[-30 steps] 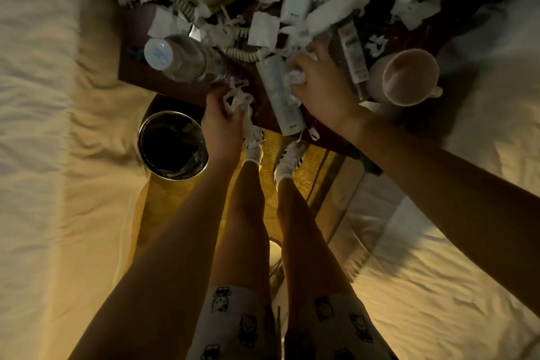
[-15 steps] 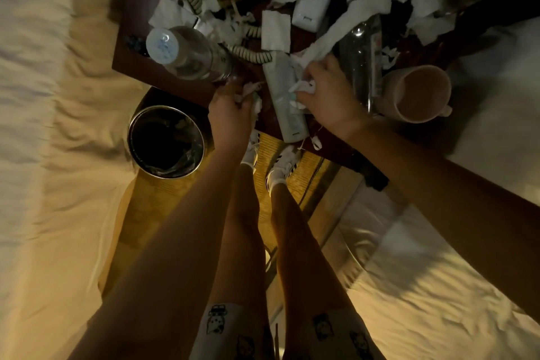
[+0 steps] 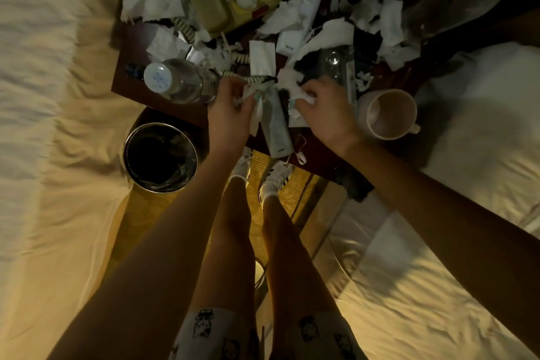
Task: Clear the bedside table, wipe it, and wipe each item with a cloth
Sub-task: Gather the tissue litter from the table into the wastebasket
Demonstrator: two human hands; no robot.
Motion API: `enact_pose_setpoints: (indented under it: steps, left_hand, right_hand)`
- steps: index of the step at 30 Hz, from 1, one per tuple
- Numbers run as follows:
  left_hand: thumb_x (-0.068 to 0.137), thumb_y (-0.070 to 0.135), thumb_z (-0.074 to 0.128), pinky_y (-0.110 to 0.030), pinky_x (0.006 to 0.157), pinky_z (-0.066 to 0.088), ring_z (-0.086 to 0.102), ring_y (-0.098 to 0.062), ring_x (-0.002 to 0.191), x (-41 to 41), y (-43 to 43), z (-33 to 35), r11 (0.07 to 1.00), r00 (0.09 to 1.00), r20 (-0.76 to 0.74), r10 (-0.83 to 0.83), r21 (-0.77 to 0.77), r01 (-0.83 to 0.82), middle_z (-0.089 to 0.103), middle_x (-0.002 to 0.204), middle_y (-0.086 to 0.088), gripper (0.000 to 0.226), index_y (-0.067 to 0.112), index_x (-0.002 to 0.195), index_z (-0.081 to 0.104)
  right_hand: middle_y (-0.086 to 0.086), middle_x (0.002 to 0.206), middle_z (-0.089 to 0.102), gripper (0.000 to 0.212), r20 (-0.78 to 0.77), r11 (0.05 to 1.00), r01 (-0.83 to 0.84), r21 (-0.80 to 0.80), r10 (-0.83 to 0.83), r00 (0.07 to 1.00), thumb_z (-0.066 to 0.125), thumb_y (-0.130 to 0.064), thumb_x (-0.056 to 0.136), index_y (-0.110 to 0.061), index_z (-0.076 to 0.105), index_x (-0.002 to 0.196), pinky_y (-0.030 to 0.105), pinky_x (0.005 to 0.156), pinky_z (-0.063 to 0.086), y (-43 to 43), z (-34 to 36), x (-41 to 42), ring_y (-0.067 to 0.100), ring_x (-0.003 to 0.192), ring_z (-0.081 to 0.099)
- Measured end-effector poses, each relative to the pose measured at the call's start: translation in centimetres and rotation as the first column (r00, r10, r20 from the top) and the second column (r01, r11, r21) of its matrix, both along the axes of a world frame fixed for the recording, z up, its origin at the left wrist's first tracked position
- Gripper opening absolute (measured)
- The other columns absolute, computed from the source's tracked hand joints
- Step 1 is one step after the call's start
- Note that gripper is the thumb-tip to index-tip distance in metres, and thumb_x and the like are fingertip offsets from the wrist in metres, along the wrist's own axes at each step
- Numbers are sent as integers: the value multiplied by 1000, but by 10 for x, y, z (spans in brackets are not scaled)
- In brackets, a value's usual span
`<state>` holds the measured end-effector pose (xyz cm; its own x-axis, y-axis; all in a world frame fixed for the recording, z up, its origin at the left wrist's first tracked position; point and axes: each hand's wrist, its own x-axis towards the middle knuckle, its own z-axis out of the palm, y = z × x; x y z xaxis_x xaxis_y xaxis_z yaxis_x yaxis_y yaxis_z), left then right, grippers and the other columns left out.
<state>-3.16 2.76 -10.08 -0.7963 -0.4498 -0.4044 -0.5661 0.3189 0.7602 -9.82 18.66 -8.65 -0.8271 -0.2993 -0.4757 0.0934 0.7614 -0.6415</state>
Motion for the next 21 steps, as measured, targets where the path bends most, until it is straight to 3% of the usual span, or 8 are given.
enact_pose_setpoints:
  steps: [2,5,8,12,14,16,19,21]
  left_hand:
    - [94,29,58,-38,85,57,61,-10,106,-13,-2,3,999,1000,-6,-20,45,20,59,119,10,30,27,123,50]
    - [95,23,58,-33,94,52,54,-6,114,-34,-5,4,996,995,-39,-92,3,92,53,126,12,40,22,134,47]
    - [93,18,61,-26,100,44,49,-10,119,-55,-4,-3,993,994,-18,-105,-49,104,51,135,-3,46,16,138,48]
    - [90,17,65,-25,99,40,48,-23,120,-69,1,-14,981,988,103,-116,-144,130,42,134,-12,42,13,129,54]
    - [88,16,67,-31,102,43,48,-27,122,-71,3,-20,977,985,125,-122,-162,142,41,135,-13,41,13,127,55]
    - [87,16,68,-35,103,43,47,-29,123,-70,3,-24,967,980,137,-144,-189,169,41,136,-13,42,13,127,55]
    - [86,17,69,-34,104,39,45,-28,124,-71,-1,-29,945,966,148,-213,-220,242,44,136,-11,46,14,130,56]
    - [86,18,69,-30,98,38,46,-27,120,-73,-5,-31,939,957,154,-247,-204,275,49,130,-12,45,11,129,59]
  right_hand:
    - [15,113,48,15,-48,999,43,3,-43,998,59,-11,92,2,64,98,8,71,34,6,9,-9,16,91,49]
    - [17,123,45,11,-104,995,97,-29,-100,990,59,-6,90,3,63,94,1,77,33,14,19,-23,10,97,45]
    - [12,138,41,9,-205,998,60,19,-54,977,60,-7,89,1,63,90,9,86,35,19,18,-38,4,103,44]
    - [5,148,39,11,-248,997,-66,50,77,966,58,-10,88,-2,59,80,19,84,41,16,6,-62,6,103,51]
    - [9,128,57,11,-210,992,-117,48,125,970,56,-11,87,-1,60,82,31,87,46,11,1,-72,14,99,55]
    - [7,92,60,10,-204,993,-116,31,120,972,54,-13,85,-5,61,83,39,75,48,4,4,-78,16,83,54]
    - [-4,83,54,14,-183,991,-137,7,136,974,54,-14,84,-6,63,91,30,71,44,-5,12,-74,14,83,52]
    - [-3,75,51,5,-157,987,-162,24,163,974,55,-13,84,-8,56,83,33,66,44,-8,16,-63,20,78,53]
